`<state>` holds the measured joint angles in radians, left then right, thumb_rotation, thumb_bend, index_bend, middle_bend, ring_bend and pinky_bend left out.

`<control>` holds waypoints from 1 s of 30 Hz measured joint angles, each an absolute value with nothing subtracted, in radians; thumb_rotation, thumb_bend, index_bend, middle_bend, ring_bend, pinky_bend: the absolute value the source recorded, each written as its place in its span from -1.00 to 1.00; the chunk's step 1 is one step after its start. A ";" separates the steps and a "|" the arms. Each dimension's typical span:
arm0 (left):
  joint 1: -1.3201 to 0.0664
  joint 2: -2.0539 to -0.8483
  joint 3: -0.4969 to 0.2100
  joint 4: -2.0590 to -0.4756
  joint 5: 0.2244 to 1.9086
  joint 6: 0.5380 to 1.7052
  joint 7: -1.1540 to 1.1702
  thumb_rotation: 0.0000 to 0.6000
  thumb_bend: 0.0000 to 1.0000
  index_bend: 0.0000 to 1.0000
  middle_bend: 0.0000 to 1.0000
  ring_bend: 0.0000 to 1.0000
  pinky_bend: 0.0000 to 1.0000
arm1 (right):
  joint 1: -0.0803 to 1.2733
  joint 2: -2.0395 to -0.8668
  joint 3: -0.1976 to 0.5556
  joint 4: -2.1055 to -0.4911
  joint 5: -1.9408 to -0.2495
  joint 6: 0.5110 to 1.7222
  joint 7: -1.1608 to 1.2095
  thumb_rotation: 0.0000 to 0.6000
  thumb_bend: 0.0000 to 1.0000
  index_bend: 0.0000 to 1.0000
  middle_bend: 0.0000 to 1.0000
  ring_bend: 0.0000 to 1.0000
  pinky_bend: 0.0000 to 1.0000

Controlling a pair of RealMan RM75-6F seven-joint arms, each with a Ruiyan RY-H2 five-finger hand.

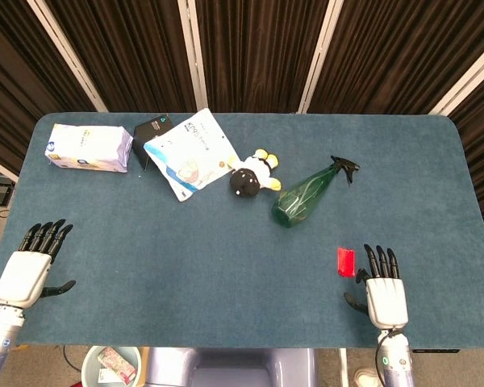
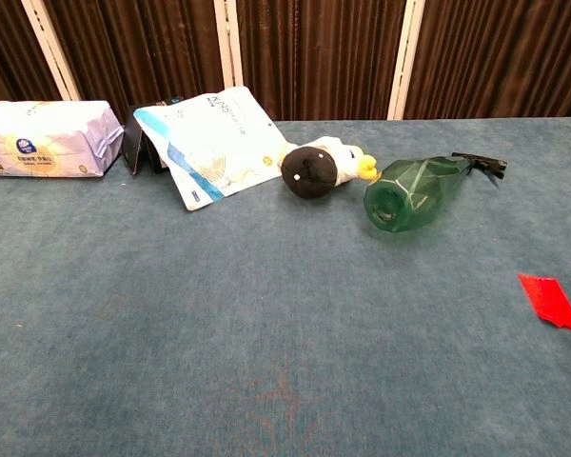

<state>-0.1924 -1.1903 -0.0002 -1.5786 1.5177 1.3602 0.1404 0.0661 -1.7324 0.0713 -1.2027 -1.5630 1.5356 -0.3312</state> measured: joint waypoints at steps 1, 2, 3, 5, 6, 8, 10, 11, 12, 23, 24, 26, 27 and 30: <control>-0.193 -1.190 0.000 -1.579 1.517 1.360 0.141 0.94 -0.89 -1.00 -1.00 -1.00 -1.00 | 0.071 -1.740 0.074 -1.185 -1.560 1.530 -0.329 1.00 -0.57 0.14 -0.84 -1.00 -1.00; -0.193 -1.190 0.000 -1.580 1.517 1.360 0.142 0.94 -0.89 -1.00 -1.00 -1.00 -1.00 | 0.075 -1.745 0.076 -1.171 -1.558 1.527 -0.328 1.00 -0.55 0.14 -0.84 -1.00 -1.00; -0.193 -1.190 0.000 -1.581 1.516 1.359 0.143 0.95 -0.89 -1.00 -1.00 -1.00 -1.00 | 0.078 -1.752 0.078 -1.157 -1.556 1.522 -0.326 1.00 -0.53 0.14 -0.84 -1.00 -1.00; -0.193 -1.190 -0.001 -1.582 1.515 1.358 0.144 0.95 -0.89 -1.00 -1.00 -1.00 -1.00 | 0.088 -1.767 0.082 -1.126 -1.548 1.505 -0.314 1.00 -0.47 0.13 -0.83 -1.00 -1.00; -0.194 -1.190 -0.001 -1.582 1.514 1.357 0.145 0.95 -0.89 -1.00 -1.00 -1.00 -1.00 | 0.092 -1.773 0.084 -1.116 -1.544 1.498 -0.310 1.00 -0.45 0.13 -0.83 -1.00 -1.00; -0.195 -1.191 -0.001 -1.581 1.510 1.353 0.146 0.94 -0.89 -1.00 -1.00 -1.00 -1.00 | 0.100 -1.785 0.087 -1.093 -1.537 1.485 -0.303 1.00 -0.42 0.13 -0.83 -1.00 -1.00; -0.196 -1.192 -0.002 -1.581 1.507 1.349 0.147 0.94 -0.89 -1.00 -1.00 -1.00 -1.00 | 0.108 -1.796 0.089 -1.076 -1.531 1.473 -0.296 1.00 -0.42 0.12 -0.83 -1.00 -1.00; -0.197 -1.192 -0.003 -1.580 1.505 1.348 0.148 0.94 -0.89 -1.00 -1.00 -1.00 -1.00 | 0.111 -1.800 0.089 -1.070 -1.529 1.468 -0.293 1.00 -0.42 0.12 -0.83 -1.00 -1.00; -0.197 -1.192 -0.003 -1.580 1.504 1.347 0.148 0.94 -0.89 -1.00 -1.00 -1.00 -1.00 | 0.114 -1.803 0.090 -1.065 -1.527 1.465 -0.291 1.00 -0.42 0.12 -0.83 -1.00 -1.00; -0.203 -1.197 -0.009 -1.574 1.485 1.333 0.154 0.94 -0.89 -1.00 -1.00 -1.00 -1.00 | 0.144 -1.837 0.102 -1.001 -1.498 1.420 -0.273 1.00 -0.42 0.09 -0.84 -1.00 -1.00; -0.203 -1.198 -0.010 -1.574 1.483 1.332 0.155 0.95 -0.89 -1.00 -1.00 -1.00 -1.00 | 0.145 -1.838 0.102 -0.998 -1.496 1.417 -0.272 1.00 -0.42 0.09 -0.84 -1.00 -1.00; -0.204 -1.199 -0.010 -1.573 1.479 1.329 0.160 0.94 -0.89 -1.00 -1.00 -1.00 -1.00 | 0.149 -1.840 0.103 -0.991 -1.494 1.412 -0.268 1.00 -0.42 0.08 -0.84 -1.00 -1.00; -0.204 -1.200 -0.011 -1.573 1.477 1.328 0.161 0.94 -0.89 -1.00 -1.00 -1.00 -1.00 | 0.151 -1.841 0.104 -0.987 -1.493 1.410 -0.265 1.00 -0.42 0.08 -0.84 -1.00 -1.00; -0.205 -1.201 -0.014 -1.573 1.470 1.327 0.166 0.94 -0.89 -1.00 -1.00 -1.00 -1.00 | 0.156 -1.843 0.105 -0.979 -1.489 1.403 -0.261 1.00 -0.42 0.08 -0.84 -1.00 -1.00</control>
